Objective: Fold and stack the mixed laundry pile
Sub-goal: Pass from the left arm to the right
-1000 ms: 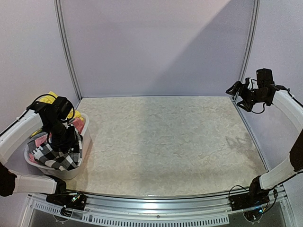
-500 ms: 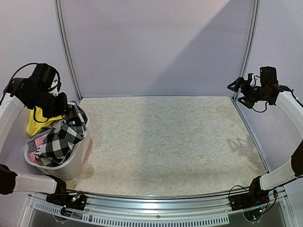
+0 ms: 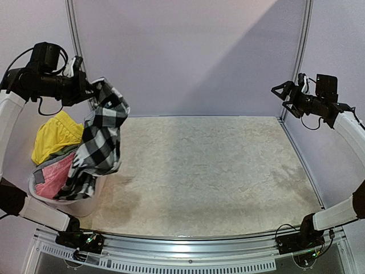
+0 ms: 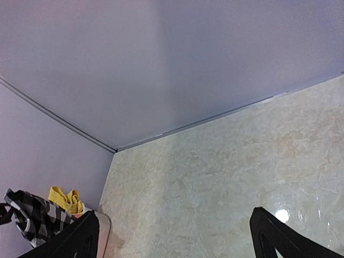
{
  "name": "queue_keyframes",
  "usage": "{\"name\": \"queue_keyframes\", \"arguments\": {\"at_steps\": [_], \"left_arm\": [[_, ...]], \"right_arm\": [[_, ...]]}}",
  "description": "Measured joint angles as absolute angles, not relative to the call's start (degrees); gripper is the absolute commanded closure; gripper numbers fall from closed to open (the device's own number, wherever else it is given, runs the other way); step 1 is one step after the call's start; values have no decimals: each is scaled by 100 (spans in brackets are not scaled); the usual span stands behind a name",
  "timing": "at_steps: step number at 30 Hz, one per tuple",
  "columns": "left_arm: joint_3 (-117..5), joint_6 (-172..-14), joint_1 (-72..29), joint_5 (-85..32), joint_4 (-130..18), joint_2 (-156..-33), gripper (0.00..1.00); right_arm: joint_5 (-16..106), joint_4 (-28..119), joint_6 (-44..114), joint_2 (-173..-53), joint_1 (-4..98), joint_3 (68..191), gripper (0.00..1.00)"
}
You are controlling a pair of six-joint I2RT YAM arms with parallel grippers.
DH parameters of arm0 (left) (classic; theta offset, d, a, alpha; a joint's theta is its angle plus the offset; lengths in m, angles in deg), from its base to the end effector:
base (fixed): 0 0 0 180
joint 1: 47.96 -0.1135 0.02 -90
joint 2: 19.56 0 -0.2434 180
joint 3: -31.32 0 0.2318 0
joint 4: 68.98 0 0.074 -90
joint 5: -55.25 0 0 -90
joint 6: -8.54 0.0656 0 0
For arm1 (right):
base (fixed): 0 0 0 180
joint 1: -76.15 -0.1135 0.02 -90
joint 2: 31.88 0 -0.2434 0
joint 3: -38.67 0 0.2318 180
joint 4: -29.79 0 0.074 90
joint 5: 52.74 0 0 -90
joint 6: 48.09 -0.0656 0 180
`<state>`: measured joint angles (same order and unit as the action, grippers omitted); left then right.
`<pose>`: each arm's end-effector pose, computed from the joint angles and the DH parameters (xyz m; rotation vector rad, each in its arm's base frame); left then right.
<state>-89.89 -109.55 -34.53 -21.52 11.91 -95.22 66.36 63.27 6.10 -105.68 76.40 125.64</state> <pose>0.2246 -0.0691 0.4350 -0.1528 2.2415 -0.6540 0.3011 0.0306 0.3545 0.2688 1.9655 0.8975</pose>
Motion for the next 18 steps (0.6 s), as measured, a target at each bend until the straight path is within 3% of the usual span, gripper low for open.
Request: {"name": "queue_keyframes", "arguments": {"at_steps": [10, 18], "left_arm": [[-9996, -12354, -3114, 6, -1531, -10565, 100], [-11109, -13349, -2177, 622, -3198, -11756, 100]], "right_arm": [[6944, 5608, 710, -10585, 7109, 12972, 1], [7718, 4948, 706, -10714, 6608, 13307, 2]]}}
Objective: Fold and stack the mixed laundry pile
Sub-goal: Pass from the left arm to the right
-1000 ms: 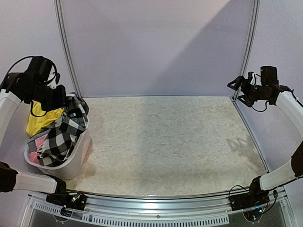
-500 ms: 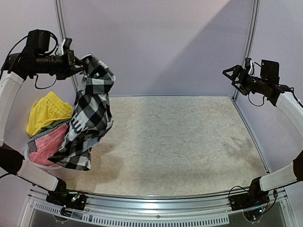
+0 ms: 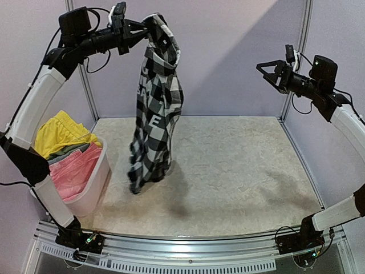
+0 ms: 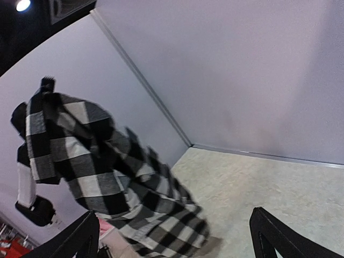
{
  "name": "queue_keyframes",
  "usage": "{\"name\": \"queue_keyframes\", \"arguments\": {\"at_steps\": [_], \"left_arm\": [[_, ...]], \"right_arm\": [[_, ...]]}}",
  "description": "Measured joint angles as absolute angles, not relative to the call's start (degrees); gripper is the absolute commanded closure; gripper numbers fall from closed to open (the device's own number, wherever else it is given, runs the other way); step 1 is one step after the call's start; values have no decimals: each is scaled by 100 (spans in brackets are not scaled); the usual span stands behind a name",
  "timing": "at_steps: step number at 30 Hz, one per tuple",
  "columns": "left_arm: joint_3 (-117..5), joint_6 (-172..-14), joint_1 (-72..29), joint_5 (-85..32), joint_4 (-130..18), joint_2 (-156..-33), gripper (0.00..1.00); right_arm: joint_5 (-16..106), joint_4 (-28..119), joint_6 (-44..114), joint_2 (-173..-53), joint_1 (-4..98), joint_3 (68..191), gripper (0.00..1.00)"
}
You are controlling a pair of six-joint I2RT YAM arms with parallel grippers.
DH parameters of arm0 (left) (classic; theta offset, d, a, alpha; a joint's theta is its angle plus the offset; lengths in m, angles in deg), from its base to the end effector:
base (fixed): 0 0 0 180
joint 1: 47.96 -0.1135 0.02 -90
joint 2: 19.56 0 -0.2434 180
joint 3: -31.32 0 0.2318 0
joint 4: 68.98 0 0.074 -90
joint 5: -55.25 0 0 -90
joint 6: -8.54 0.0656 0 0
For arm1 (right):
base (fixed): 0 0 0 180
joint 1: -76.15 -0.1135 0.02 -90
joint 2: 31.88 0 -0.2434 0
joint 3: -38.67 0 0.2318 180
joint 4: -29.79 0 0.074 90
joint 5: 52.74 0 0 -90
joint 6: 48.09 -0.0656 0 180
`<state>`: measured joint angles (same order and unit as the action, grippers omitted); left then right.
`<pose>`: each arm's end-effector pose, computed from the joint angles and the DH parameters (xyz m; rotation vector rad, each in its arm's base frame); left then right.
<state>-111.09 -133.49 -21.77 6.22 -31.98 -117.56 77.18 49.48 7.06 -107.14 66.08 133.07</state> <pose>0.2879 -0.1895 0.5327 0.2986 1.6727 -1.5762 0.2894 0.0941 0.4237 -0.2191 1.6884 1.1439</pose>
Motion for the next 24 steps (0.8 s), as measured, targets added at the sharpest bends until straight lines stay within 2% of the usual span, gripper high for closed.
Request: {"name": "queue_keyframes", "arguments": {"at_steps": [9, 15, 24], "left_arm": [[-10965, -13770, -1809, 663, -3734, -12322, 100], [-10608, -13904, -1628, 655, -3882, -12466, 100], [-10213, -13956, -1348, 344, -3865, -12799, 100]], "right_arm": [[7847, 4926, 1442, -10846, 4851, 13517, 3], [7261, 5142, 2107, -11097, 4071, 13812, 5], [5987, 5413, 2393, -11541, 3378, 14279, 14]]}}
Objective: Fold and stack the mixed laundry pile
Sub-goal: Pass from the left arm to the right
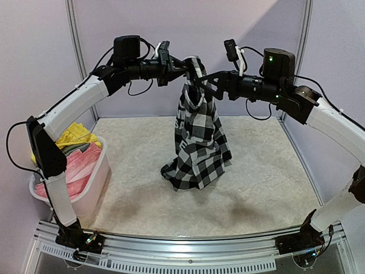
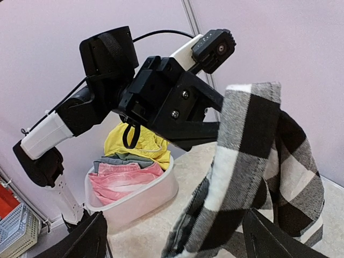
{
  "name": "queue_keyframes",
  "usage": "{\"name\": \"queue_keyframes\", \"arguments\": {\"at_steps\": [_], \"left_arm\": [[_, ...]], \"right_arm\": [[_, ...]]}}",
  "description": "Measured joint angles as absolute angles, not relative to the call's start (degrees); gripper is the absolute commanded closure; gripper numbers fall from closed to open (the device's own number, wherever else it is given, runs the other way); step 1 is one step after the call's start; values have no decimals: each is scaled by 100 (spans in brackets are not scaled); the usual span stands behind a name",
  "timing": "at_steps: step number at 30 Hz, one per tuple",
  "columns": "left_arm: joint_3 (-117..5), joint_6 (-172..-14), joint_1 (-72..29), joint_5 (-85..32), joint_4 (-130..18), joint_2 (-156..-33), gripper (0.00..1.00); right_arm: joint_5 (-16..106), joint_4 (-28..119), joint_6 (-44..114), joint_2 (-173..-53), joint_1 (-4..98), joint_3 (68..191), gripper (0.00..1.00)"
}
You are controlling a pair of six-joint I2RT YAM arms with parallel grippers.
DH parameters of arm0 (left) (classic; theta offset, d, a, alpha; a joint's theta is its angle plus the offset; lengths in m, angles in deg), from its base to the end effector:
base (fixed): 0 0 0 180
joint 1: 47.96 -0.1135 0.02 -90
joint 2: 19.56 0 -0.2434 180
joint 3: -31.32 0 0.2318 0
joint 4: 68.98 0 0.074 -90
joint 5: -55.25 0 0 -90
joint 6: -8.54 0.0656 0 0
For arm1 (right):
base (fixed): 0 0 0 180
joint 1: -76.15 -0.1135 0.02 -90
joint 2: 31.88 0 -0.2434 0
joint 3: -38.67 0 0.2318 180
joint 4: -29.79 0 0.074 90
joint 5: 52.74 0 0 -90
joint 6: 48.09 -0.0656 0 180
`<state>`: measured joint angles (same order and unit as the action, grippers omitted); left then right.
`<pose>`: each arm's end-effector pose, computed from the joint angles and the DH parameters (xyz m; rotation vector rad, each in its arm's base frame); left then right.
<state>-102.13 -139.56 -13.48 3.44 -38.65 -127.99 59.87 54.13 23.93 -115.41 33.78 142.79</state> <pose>0.3332 -0.2780 0.4308 0.1965 1.9688 -1.6945 0.2370 0.2503 0.4281 -0.6801 1.6180 1.1103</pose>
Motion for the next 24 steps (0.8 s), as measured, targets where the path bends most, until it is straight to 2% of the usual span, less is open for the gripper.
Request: {"name": "queue_keyframes", "arguments": {"at_steps": [7, 17, 24], "left_arm": [[-10167, -13930, -1134, 124, -3764, -12982, 100], [-10167, -13740, -1090, -71, -3502, -12982, 100], [-10167, -13701, -1084, -403, -3214, -12982, 100]], "right_arm": [[4767, 6220, 2450, -12043, 2812, 14955, 23], [2374, 7651, 2603, -12598, 2296, 15755, 22], [1863, 8160, 2260, -12596, 2302, 15753, 18]]}}
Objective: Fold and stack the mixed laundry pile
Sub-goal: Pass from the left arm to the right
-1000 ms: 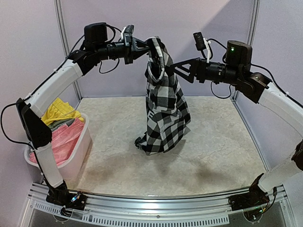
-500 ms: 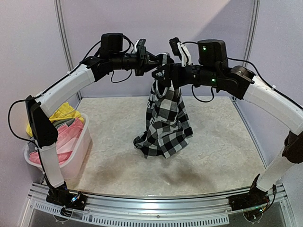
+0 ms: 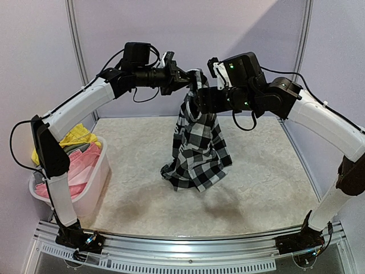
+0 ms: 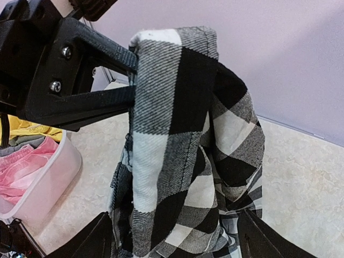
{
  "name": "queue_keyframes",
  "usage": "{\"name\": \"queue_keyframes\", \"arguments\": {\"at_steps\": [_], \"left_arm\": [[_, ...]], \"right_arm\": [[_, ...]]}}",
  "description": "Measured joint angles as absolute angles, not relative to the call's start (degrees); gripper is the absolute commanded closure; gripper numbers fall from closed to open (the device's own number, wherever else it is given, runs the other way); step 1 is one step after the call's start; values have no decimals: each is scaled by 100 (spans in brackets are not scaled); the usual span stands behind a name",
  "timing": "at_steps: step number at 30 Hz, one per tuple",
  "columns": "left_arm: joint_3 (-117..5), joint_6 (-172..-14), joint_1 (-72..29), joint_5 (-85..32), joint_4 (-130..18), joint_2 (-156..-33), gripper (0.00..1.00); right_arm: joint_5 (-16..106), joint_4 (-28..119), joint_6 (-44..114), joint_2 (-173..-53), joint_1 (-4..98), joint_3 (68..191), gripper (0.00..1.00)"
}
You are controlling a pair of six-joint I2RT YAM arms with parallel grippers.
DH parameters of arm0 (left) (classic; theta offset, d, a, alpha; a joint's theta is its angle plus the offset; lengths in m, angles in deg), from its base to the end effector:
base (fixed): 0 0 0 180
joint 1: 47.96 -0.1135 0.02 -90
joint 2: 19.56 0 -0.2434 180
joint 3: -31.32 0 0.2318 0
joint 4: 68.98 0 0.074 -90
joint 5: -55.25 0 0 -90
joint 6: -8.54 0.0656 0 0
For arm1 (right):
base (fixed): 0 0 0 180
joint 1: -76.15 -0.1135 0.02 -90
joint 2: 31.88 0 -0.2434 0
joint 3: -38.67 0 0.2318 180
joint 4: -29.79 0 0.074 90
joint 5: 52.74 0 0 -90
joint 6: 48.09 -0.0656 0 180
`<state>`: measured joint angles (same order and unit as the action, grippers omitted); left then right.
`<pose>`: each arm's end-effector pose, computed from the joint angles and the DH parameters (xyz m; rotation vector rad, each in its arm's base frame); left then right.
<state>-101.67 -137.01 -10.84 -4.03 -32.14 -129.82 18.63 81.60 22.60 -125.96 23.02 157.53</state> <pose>0.3342 -0.2950 0.3996 0.1057 2.1057 -1.5539 0.2382 0.2827 0.3916 -0.3968 2.0090 0.4677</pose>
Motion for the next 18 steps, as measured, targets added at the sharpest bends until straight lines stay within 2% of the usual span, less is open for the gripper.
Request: {"name": "queue_keyframes", "arguments": {"at_steps": [13, 18], "left_arm": [[-10167, -13834, -970, -707, -3190, -12989, 100], [-10167, -13895, -905, -742, -3198, -13043, 100]], "right_arm": [[2094, 8117, 1849, -12642, 2302, 15641, 18], [2335, 7999, 1831, -12821, 2302, 15652, 25]]}}
